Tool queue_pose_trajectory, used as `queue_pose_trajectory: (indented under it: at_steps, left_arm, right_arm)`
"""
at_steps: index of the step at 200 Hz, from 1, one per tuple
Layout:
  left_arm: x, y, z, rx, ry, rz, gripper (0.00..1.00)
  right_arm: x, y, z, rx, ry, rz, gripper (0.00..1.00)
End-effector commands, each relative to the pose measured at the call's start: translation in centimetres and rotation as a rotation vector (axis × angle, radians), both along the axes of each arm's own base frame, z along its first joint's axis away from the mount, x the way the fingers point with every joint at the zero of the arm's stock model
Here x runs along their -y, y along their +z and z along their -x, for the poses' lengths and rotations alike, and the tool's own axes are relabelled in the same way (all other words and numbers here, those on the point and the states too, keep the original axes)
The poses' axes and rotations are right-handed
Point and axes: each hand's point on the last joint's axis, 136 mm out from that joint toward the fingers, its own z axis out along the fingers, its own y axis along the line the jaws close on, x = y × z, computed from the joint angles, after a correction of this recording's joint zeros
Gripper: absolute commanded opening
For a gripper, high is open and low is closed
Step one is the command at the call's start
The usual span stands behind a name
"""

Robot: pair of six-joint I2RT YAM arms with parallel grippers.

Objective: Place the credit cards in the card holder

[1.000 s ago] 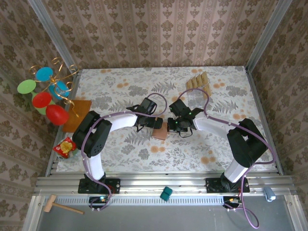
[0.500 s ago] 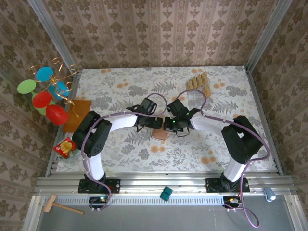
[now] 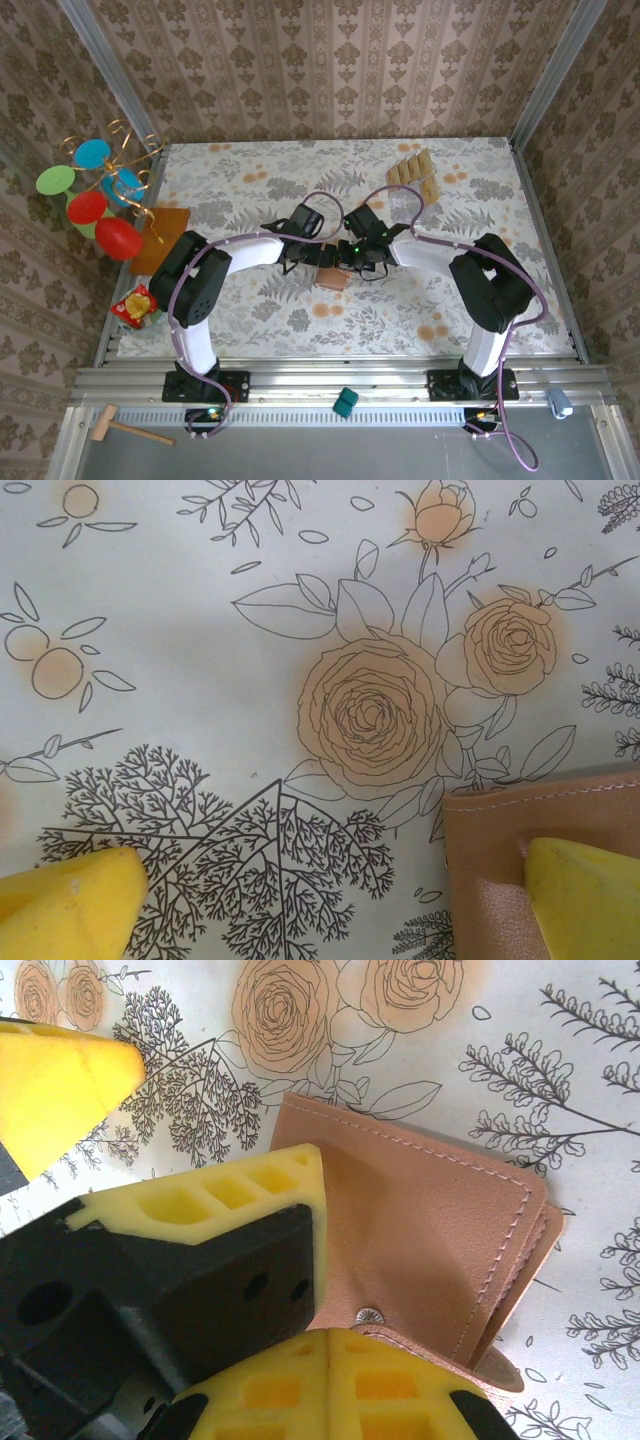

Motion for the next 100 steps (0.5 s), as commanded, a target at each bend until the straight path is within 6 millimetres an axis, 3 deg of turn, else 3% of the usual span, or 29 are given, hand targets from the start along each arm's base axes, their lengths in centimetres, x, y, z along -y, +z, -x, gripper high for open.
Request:
queue_pose_trajectory:
  at_steps: [1, 47, 100]
  left_arm:
    - [-2.4, -3.3, 3.2, -0.136, 0.002, -0.092, 0.99]
    - [-2.6, -3.2, 3.2, -0.139, 0.01, -0.091, 0.99]
    - [-2.1, -0.6, 2.4, -0.097, 0.024, -0.053, 1.0]
  right_arm:
    - [-1.0, -0.7, -0.6, 0.0, 0.0, -0.018, 0.0]
    - [-0.8, -2.2, -0.5, -0.018, -0.009, -0.01, 0.0]
    - [-0.4, -3.4, -0.2, -0.036, -0.015, 0.002, 0.0]
